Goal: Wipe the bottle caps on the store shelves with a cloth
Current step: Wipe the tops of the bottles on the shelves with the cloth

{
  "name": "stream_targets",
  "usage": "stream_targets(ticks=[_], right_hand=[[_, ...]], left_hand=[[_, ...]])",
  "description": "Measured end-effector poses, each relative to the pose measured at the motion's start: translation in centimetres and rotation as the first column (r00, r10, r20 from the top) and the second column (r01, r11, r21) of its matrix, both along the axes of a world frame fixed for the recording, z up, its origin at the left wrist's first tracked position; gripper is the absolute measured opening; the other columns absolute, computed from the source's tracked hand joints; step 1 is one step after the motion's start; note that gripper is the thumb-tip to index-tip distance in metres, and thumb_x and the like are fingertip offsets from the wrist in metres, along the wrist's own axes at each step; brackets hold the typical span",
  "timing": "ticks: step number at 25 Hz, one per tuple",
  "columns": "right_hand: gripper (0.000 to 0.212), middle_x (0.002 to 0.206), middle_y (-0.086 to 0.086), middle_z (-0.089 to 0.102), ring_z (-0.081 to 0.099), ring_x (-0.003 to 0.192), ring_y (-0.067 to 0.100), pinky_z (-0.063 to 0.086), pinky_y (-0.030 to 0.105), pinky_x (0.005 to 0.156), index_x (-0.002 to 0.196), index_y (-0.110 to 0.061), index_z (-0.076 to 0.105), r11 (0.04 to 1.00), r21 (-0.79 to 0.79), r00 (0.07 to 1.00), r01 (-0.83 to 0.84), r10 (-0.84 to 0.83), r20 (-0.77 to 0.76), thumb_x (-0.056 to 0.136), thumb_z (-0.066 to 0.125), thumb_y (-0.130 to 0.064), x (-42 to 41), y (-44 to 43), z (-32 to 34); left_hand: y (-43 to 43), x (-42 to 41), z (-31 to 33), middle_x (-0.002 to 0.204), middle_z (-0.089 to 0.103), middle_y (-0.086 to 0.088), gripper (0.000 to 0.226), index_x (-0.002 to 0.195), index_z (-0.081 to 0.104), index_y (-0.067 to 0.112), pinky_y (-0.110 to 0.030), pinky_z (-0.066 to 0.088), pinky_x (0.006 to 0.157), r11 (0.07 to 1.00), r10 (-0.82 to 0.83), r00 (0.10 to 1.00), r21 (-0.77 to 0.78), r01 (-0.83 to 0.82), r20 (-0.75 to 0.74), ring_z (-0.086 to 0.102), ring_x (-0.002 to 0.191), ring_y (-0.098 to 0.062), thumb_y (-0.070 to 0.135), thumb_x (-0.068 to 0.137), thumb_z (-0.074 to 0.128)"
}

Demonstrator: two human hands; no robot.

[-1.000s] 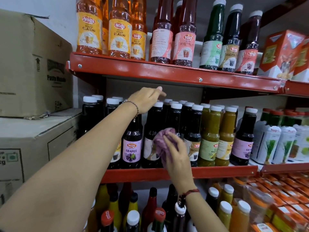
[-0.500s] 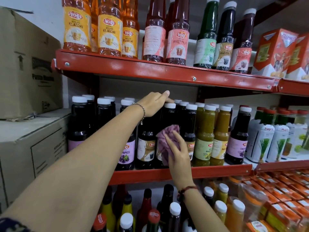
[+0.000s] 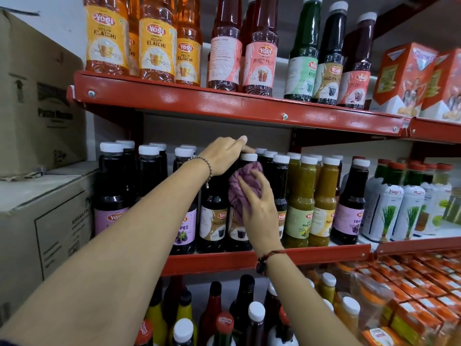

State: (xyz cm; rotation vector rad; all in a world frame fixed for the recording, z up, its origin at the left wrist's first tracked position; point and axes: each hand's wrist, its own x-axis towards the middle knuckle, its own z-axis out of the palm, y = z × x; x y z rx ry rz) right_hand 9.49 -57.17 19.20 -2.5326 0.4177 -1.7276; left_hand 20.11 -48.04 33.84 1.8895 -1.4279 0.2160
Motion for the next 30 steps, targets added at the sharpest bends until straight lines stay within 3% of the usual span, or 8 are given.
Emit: stream_targets(ticks=[4, 7, 10, 13, 16, 22, 25, 30], right_hand=[[0.041, 0.153, 0.005, 0.043, 0.041, 0.143, 0.021, 0.038, 0.037, 0.12, 0.139, -0.015, 0.058, 0.997, 0.025, 0.994, -0.079, 0.08, -0.069, 0.098, 0.054, -0.011, -1.9, 0.1, -4.4], [0.041, 0.154, -0.004, 0.041, 0.036, 0.143, 0.009, 0.035, 0.026, 0.12, 0.139, -0.017, 0.058, 0.992, 0.039, 0.986, -0.118, 0.122, -0.112, 0.098, 0.054, -0.01, -4.1, 0.1, -6.4], [0.043, 0.155, -0.007, 0.038, 0.033, 0.145, 0.005, 0.027, 0.015, 0.12, 0.141, -0.019, 0.055, 0.99, 0.068, 0.992, -0.125, 0.125, 0.014, 0.099, 0.053, -0.011, -5.9, -1.0, -4.7], [0.041, 0.153, 0.006, 0.042, 0.04, 0.144, 0.018, 0.027, 0.019, 0.121, 0.139, -0.011, 0.057, 0.994, 0.085, 0.985, -0.063, 0.049, 0.164, 0.098, 0.054, -0.008, -6.3, -3.6, 0.7], [0.04, 0.155, 0.014, 0.04, 0.038, 0.145, 0.025, 0.029, 0.027, 0.122, 0.139, -0.008, 0.056, 0.997, 0.073, 0.997, -0.016, 0.011, 0.071, 0.099, 0.054, -0.011, -5.4, -5.2, 3.5], [0.042, 0.148, 0.012, 0.049, 0.044, 0.14, 0.033, 0.043, 0.049, 0.114, 0.134, -0.011, 0.062, 0.994, -0.081, 0.997, 0.07, -0.073, -0.037, 0.092, 0.066, -0.009, -5.1, -6.2, -4.7], [0.041, 0.15, 0.009, 0.045, 0.038, 0.144, 0.032, 0.041, 0.049, 0.116, 0.136, -0.014, 0.06, 0.996, -0.067, 0.996, 0.056, -0.06, -0.07, 0.095, 0.061, -0.01, -5.5, -6.0, -6.7], [0.04, 0.152, 0.01, 0.044, 0.035, 0.146, 0.03, 0.035, 0.043, 0.121, 0.138, -0.01, 0.058, 0.996, -0.094, 1.0, 0.005, -0.005, -0.004, 0.098, 0.056, -0.014, -4.0, -7.6, 0.1]], left_hand=[[0.2, -0.3, -0.1, 0.143, 0.059, -0.017, 0.06, 0.123, 0.073, 0.03, -0.031, 0.038, 0.105, 1.0, 0.004, 1.0, 0.002, -0.004, -0.017, 0.054, 0.132, -0.028, 0.045, 0.103, 0.018], [0.0, -1.4, 0.4, 0.14, 0.063, -0.011, 0.063, 0.122, 0.073, 0.033, -0.038, 0.043, 0.107, 0.997, 0.07, 0.995, 0.011, -0.071, 0.072, 0.058, 0.128, -0.029, 0.046, 0.101, 0.015], [-1.7, -3.5, 0.9, 0.141, 0.064, -0.005, 0.062, 0.127, 0.069, 0.034, -0.038, 0.045, 0.104, 0.997, 0.076, 0.979, -0.02, -0.073, 0.19, 0.057, 0.13, -0.028, 0.046, 0.1, 0.014], [-4.5, -5.4, 1.3, 0.143, 0.062, -0.012, 0.06, 0.128, 0.069, 0.028, -0.041, 0.041, 0.111, 0.997, -0.029, 0.987, 0.072, 0.017, 0.156, 0.055, 0.134, -0.029, 0.045, 0.102, 0.018], [-6.3, -5.7, 1.3, 0.135, 0.066, -0.018, 0.059, 0.122, 0.073, 0.02, -0.041, 0.041, 0.112, 0.996, -0.038, 0.995, 0.083, 0.031, 0.092, 0.059, 0.129, -0.032, 0.04, 0.102, 0.021], [-6.7, -4.8, 1.2, 0.129, 0.072, -0.007, 0.064, 0.11, 0.08, 0.025, -0.039, 0.045, 0.11, 0.998, -0.069, 0.997, 0.014, 0.069, 0.019, 0.063, 0.12, -0.024, 0.038, 0.094, 0.019], [-6.8, -4.7, 1.0, 0.13, 0.072, -0.006, 0.063, 0.109, 0.08, 0.026, -0.039, 0.044, 0.111, 0.998, -0.067, 0.998, 0.02, 0.067, -0.006, 0.063, 0.121, -0.023, 0.036, 0.094, 0.019], [-6.7, -4.9, 1.2, 0.126, 0.074, -0.003, 0.063, 0.107, 0.081, 0.022, -0.038, 0.041, 0.114, 0.996, -0.083, 0.995, 0.026, 0.085, -0.062, 0.062, 0.123, -0.019, 0.036, 0.092, 0.021]])
